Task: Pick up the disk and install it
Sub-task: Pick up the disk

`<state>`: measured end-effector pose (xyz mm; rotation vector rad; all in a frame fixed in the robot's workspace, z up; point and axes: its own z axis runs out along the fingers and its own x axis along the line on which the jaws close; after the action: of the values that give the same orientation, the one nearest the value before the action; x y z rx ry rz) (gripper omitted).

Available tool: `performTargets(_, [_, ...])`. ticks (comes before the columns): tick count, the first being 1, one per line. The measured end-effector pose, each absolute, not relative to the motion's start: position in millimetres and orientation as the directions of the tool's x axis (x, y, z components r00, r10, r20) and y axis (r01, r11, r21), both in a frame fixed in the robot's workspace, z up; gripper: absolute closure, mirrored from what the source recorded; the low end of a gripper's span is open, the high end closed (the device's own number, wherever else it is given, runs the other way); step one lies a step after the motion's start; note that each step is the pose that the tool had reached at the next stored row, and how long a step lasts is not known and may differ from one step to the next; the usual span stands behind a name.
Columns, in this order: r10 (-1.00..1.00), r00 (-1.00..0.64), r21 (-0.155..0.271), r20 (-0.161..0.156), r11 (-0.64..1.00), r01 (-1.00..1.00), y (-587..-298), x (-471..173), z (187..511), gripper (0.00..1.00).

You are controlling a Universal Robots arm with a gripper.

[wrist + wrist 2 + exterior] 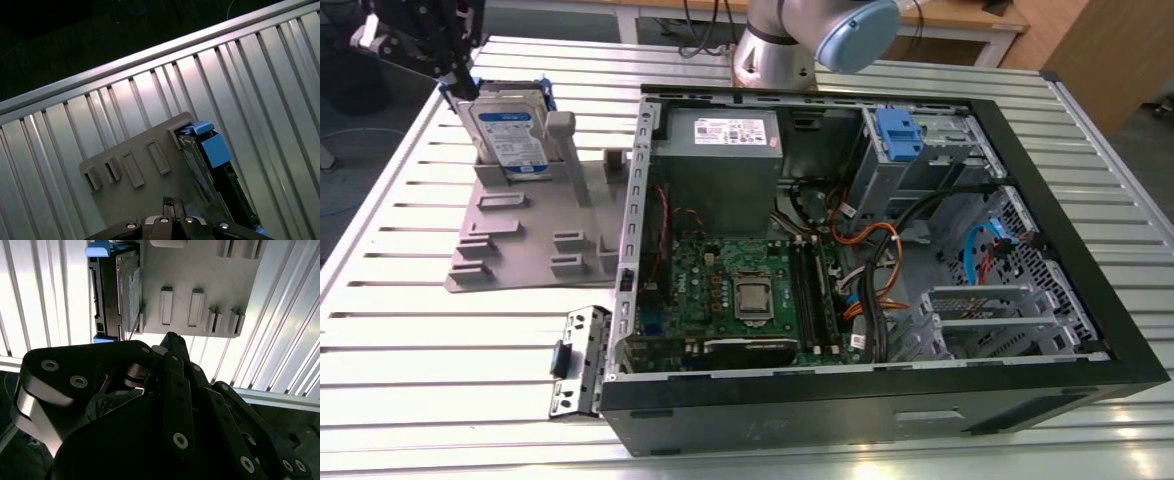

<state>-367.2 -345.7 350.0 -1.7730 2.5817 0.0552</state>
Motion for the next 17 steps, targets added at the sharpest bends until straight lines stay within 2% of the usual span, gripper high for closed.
performTargets(17, [-0.971,-0.239,0.024,-0.028,0.238,-0.971,-345.7,-367.2,350.0,0.90])
